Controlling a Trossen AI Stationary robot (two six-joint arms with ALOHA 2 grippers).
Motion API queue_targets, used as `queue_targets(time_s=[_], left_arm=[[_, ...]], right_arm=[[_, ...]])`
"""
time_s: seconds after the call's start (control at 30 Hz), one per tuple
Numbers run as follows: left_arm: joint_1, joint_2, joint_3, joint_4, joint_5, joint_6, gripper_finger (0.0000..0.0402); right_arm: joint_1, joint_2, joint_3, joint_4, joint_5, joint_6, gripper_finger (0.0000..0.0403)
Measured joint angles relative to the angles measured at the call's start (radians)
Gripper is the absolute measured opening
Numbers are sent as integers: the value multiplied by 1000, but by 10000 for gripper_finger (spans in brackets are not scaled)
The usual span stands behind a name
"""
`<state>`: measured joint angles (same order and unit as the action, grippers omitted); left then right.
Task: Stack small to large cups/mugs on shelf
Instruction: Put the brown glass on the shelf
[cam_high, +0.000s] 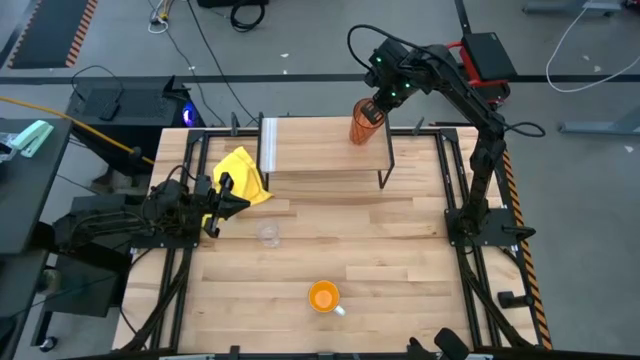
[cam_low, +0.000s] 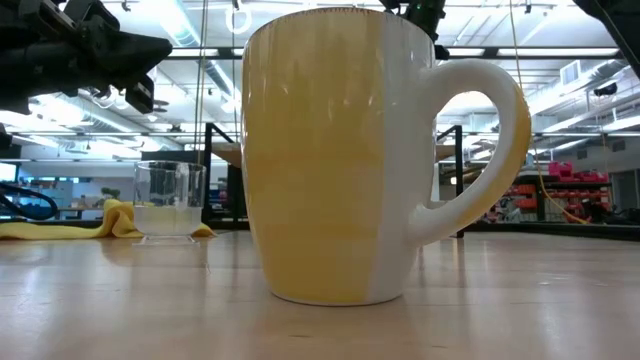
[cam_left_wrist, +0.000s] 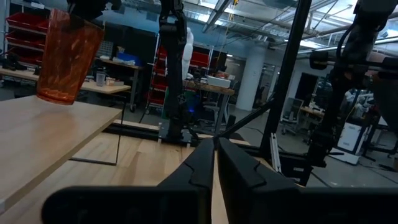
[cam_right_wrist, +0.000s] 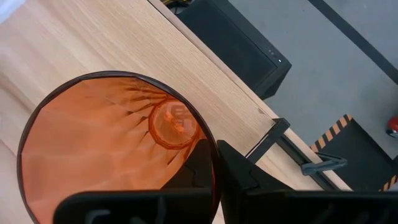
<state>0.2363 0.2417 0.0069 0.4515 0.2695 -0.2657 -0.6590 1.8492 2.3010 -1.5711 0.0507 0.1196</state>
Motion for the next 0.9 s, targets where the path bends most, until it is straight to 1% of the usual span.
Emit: queue_targets(time_s=[0.2,0.57,0.9], left_arm=[[0,0,0,0,0,0,36],[0,0,0,0,0,-3,26],[0,0,0,-1,0,-5,35]], right_arm=[[0,0,0,0,0,-11,8],[0,0,0,0,0,-18,8],[0,0,0,0,-24,-37,8]])
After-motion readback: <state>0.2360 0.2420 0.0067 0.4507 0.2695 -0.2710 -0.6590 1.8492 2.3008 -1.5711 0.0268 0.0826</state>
